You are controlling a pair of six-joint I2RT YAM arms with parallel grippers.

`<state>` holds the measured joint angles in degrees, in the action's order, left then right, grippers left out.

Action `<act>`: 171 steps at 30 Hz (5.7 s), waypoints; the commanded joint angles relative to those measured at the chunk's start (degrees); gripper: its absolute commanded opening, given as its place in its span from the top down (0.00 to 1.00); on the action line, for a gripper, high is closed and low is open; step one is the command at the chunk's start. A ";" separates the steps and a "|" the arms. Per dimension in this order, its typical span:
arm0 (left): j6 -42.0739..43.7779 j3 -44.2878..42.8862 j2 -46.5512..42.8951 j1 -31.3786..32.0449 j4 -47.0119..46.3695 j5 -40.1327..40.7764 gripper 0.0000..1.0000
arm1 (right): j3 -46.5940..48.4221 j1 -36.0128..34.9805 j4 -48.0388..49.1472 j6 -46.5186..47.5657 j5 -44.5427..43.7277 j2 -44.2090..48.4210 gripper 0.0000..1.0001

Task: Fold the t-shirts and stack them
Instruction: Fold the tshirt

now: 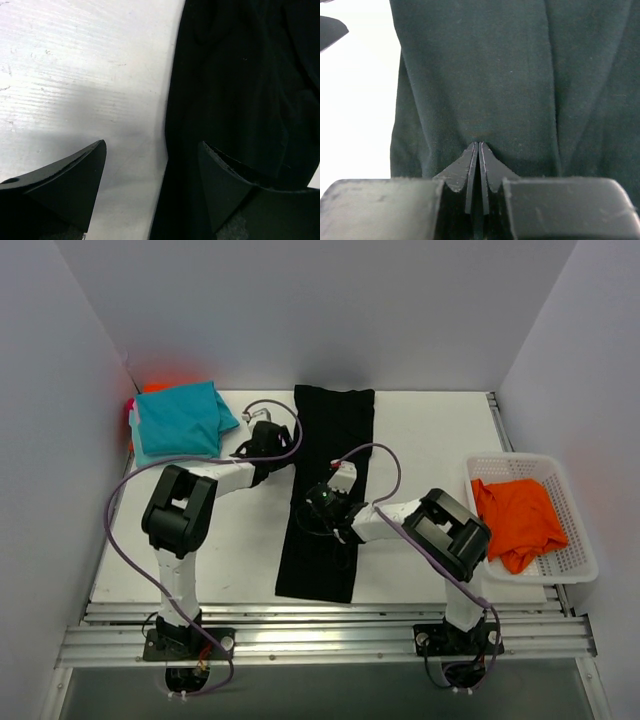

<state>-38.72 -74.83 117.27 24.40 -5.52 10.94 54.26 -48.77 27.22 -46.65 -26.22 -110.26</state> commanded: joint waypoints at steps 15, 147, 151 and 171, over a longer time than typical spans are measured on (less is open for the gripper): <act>4.71 8.37 -25.41 -1.38 3.04 4.00 0.17 | 4.89 -6.59 -33.27 -1.16 -16.05 22.01 0.22; -8.48 22.88 -50.13 20.78 18.80 3.50 0.98 | 12.53 -13.63 -63.17 -24.63 -26.78 20.62 1.00; -7.34 20.26 -43.47 16.30 14.67 -0.04 0.98 | 14.64 -9.78 -60.54 -21.03 -25.73 16.75 1.00; -6.64 -27.47 6.92 -1.20 11.49 -24.13 0.19 | 59.54 15.46 -60.52 -0.46 -25.37 -13.49 0.00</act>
<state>-46.04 -95.61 126.30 24.40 5.15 -9.56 106.78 -33.43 -29.61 -51.77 -46.63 -125.60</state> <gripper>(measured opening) 0.776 0.996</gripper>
